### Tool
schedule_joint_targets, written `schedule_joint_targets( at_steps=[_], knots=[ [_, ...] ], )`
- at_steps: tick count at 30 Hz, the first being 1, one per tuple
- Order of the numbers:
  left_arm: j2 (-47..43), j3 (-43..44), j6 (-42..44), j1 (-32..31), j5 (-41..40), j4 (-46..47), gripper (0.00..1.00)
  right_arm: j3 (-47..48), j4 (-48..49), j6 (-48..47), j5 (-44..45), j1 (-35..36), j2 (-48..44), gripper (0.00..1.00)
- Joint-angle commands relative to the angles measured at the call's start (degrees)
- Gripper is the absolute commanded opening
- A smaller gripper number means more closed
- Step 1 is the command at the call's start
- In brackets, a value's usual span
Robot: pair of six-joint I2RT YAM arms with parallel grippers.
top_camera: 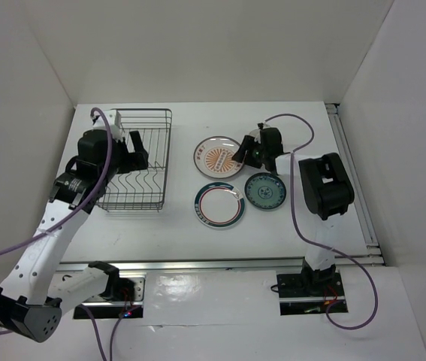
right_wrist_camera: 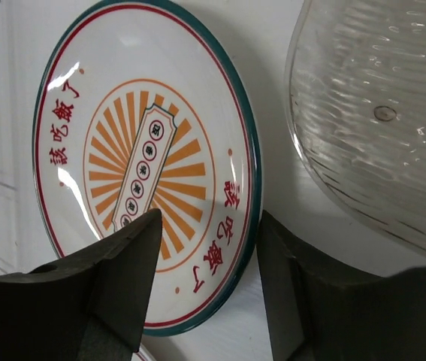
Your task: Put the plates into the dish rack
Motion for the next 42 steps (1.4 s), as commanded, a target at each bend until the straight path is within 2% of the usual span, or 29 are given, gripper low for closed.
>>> schedule_joint_targets(
  at_steps=[1, 2, 3, 4, 5, 6, 9, 14, 19, 22, 25, 30, 34, 42],
  knots=[
    [0.47, 1.35, 1.39, 0.32, 0.61, 2.5, 1.0, 0.59, 2.8, 1.28, -0.33, -0.31, 2.13, 0.6],
    [0.47, 1.35, 1.39, 0.32, 0.61, 2.5, 1.0, 0.59, 3.41, 1.29, -0.94, -0.31, 2.13, 0.53],
    [0.47, 1.35, 1.39, 0.32, 0.61, 2.5, 1.0, 0.59, 3.42, 1.81, -0.95, -0.92, 2.65, 0.42],
    [0.47, 1.35, 1.39, 0.32, 0.08, 2.5, 1.0, 0.59, 3.42, 2.51, -0.95, -0.92, 3.18, 0.39],
    [0.47, 1.35, 1.39, 0.32, 0.08, 2.5, 1.0, 0.59, 3.94, 2.52, -1.64, -0.92, 3.19, 0.31],
    [0.47, 1.35, 1.39, 0.32, 0.08, 2.5, 1.0, 0.59, 3.95, 2.52, -1.65, -1.45, 3.71, 0.17],
    [0.47, 1.35, 1.39, 0.32, 0.08, 2.5, 1.0, 1.12, 2.73, 3.22, -1.65, -1.45, 4.23, 0.0],
    [1.0, 1.35, 0.86, 0.32, 0.08, 2.5, 1.0, 1.12, 3.42, 5.94, -0.87, -0.92, 1.44, 0.0],
    [0.48, 0.66, 0.16, 0.32, 2.1, 4.34, 1.0, 1.12, 4.03, 9.45, 3.7, -0.4, -7.25, 0.0],
    [-0.14, -1.19, 0.16, 0.32, 4.73, 7.15, 1.0, -1.5, 8.23, 12.43, 4.32, -1.0, -13.13, 0.0],
    [3.35, -0.06, 0.16, 0.32, 7.44, 6.29, 1.0, -5.45, 13.59, 14.38, 3.71, -1.63, -19.37, 0.0],
    [6.96, 0.56, 0.16, 0.32, 16.59, 7.77, 1.0, -7.66, 19.31, 13.06, -9.26, -0.4, -25.11, 0.0],
    [10.48, 2.31, 0.16, 0.32, 19.33, 8.3, 1.0, -7.67, 20.65, 9.64, -18.23, 2.23, -27.22, 0.0],
    [9.0, 0.3, -0.9, 2.17, 27.85, 12.78, 1.0, -6.96, 18.98, 6.56, -21.95, 6.37, -27.75, 0.0]
  ],
)
